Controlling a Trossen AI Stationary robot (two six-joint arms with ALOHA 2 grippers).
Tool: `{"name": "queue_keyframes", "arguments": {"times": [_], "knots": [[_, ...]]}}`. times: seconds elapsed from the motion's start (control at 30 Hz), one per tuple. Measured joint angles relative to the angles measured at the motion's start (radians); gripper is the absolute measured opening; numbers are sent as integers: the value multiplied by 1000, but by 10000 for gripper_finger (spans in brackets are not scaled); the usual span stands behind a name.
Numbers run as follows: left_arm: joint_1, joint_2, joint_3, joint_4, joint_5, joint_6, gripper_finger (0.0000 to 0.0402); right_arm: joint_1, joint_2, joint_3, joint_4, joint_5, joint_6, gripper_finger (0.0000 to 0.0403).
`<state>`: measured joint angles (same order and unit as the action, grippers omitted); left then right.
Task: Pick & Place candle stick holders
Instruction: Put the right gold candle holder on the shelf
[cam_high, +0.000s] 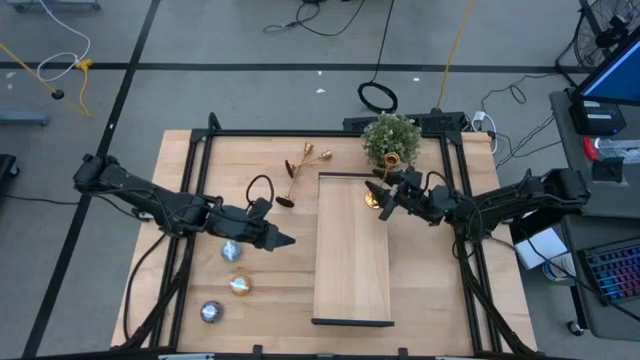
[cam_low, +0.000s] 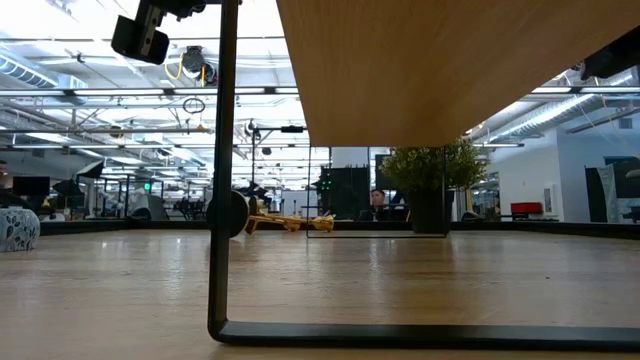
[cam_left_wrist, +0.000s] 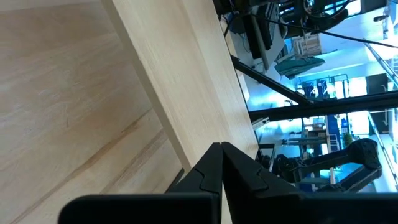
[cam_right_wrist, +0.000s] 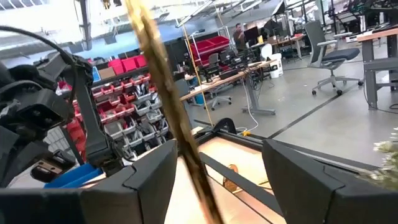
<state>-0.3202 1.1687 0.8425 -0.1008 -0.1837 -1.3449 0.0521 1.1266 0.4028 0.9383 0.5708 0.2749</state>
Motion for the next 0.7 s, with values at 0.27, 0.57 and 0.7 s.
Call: {"name": "queue_keyframes", "arguments": {"times": [0.27,0.57,0.7], "knots": [[0,0,0,0,1,-1,18,0,75,111,-32,-52,-78,235],[-17,0,0,0,1,2,4,-3,85,125,-57,-50,-80,235],[-18,0,0,0,1,4,17,-16,85,125,-63,-50,-78,235]]}}
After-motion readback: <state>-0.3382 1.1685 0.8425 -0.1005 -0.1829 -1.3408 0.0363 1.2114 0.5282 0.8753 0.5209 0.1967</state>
